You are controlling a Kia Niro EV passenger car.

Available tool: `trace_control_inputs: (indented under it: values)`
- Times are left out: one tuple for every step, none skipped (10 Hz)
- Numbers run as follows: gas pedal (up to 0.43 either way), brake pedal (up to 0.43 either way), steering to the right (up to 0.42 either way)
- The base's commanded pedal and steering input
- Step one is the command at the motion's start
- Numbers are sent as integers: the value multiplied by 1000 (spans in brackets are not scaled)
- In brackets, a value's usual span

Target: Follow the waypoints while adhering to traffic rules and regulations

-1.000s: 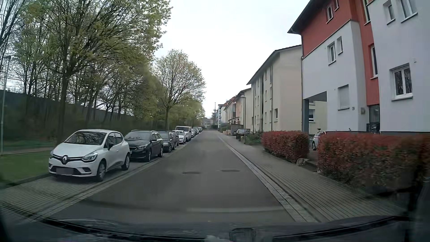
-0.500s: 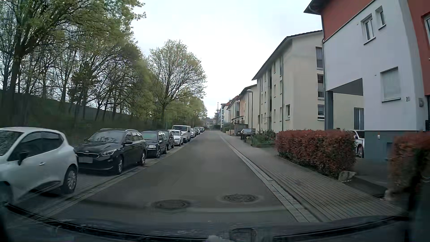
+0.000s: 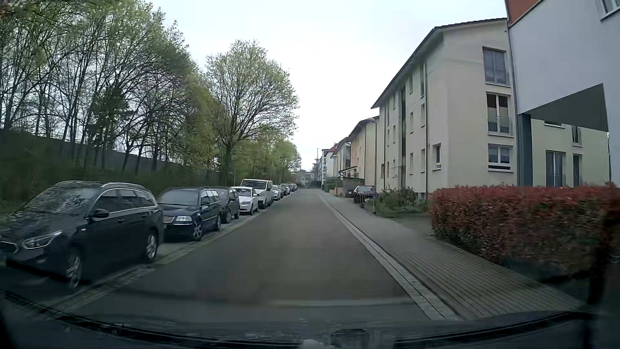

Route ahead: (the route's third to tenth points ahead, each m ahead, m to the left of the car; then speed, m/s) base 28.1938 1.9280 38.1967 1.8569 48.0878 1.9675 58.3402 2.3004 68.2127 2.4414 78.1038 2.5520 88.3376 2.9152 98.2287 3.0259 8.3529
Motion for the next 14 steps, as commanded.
trace_control_inputs:
  values:
    - [0,0,-6]
    - [0,0,-5]
    - [0,0,-5]
    - [20,0,-5]
    - [39,0,-5]
    - [47,0,-5]
    - [67,0,-5]
    - [67,0,-5]
    - [67,0,-4]
    - [67,0,-5]
    - [67,0,-5]
    - [67,0,-4]
    - [67,0,-5]
    - [67,0,-5]
